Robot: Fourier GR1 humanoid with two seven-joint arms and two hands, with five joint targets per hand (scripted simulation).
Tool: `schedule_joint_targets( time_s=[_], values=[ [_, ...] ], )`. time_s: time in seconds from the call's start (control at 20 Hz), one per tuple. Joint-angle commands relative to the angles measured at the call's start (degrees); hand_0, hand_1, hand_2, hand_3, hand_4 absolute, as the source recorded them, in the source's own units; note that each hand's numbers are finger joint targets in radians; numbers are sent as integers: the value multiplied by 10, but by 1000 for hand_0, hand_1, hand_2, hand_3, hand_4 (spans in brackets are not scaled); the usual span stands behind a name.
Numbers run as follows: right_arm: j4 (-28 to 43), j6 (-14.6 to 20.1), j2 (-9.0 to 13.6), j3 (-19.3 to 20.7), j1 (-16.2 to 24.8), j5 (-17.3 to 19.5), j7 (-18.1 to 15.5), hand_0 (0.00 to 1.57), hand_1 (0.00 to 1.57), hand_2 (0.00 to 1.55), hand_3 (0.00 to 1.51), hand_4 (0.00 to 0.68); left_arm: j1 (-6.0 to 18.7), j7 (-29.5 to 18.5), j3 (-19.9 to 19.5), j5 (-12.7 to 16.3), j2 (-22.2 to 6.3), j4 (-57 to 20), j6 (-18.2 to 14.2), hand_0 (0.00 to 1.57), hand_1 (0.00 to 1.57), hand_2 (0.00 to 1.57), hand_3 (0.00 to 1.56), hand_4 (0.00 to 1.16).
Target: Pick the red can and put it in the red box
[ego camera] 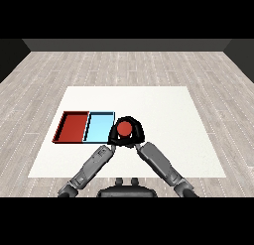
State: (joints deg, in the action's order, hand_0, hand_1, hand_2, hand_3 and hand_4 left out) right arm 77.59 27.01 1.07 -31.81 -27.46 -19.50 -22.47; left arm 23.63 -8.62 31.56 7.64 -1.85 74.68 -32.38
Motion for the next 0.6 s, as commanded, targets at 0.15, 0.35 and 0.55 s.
schedule_joint_targets(
  time_s=[0.15, 0.35, 0.55],
  values=[
    [24, -69, 10, 31, 0, -46, 10, 1402, 1402, 1408, 1370, 471, 1, -28, -17, 19, 17, -1, 22, 1571, 1571, 1546, 1469, 1025],
    [24, -52, -10, 14, 5, 1, 14, 0, 0, 0, 0, 0, 22, -17, 4, 26, 18, -11, -7, 1571, 1571, 1569, 1491, 1140],
    [2, -84, -10, 29, 13, 2, -1, 0, 0, 0, 0, 0, 32, -45, 17, 51, 18, -38, -15, 1571, 1571, 1569, 1491, 1140]
  ],
)
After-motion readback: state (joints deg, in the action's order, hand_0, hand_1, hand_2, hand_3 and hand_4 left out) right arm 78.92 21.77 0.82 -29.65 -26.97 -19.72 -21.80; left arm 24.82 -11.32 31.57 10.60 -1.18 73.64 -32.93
